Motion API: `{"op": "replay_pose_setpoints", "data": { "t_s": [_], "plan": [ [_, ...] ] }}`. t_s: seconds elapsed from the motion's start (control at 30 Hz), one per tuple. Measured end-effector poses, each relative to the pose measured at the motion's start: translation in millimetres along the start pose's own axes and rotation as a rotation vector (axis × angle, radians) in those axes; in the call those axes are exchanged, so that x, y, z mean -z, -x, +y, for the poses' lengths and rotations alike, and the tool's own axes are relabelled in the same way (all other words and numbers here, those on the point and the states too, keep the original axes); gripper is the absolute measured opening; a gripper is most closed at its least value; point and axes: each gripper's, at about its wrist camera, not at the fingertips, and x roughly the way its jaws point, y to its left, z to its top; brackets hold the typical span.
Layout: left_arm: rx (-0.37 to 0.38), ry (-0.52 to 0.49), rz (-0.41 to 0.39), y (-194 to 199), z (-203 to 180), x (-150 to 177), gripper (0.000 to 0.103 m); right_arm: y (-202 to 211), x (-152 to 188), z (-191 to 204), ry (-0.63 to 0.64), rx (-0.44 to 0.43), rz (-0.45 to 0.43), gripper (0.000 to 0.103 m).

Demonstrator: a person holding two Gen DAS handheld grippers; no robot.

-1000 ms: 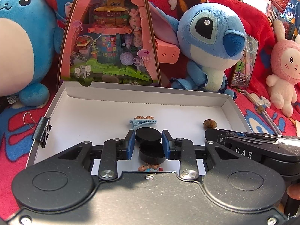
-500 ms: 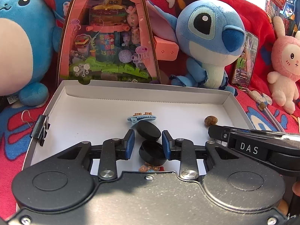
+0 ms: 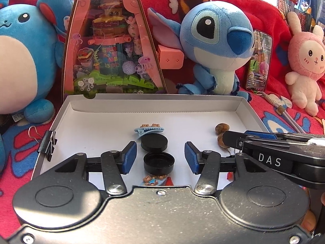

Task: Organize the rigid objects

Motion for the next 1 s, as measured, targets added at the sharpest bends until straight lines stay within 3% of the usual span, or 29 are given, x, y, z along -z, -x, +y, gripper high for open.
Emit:
{"op": "replay_pose_setpoints", "data": {
  "t_s": [0.17,0.37,0.67,1.0],
  "plan": [
    [-0.017,0.004,-0.023,8,4,1,0.063,5,0,-2,-0.008,0.005,-0.010,0.060],
    [-0.021,0.022,-0.049,19,14,5,0.078,13,2,-7,-0.008,0.020,-0.036,0.078],
    [-0.010,0.044,-0.072,40,20,17,0.081,28,11,-7,-0.004,-0.002,-0.072,0.088],
    [0.016,-0.021,-0.134,74,15,36,0.084,59,27,-9,0.005,-0.020,-0.144,0.094]
  ]
}}
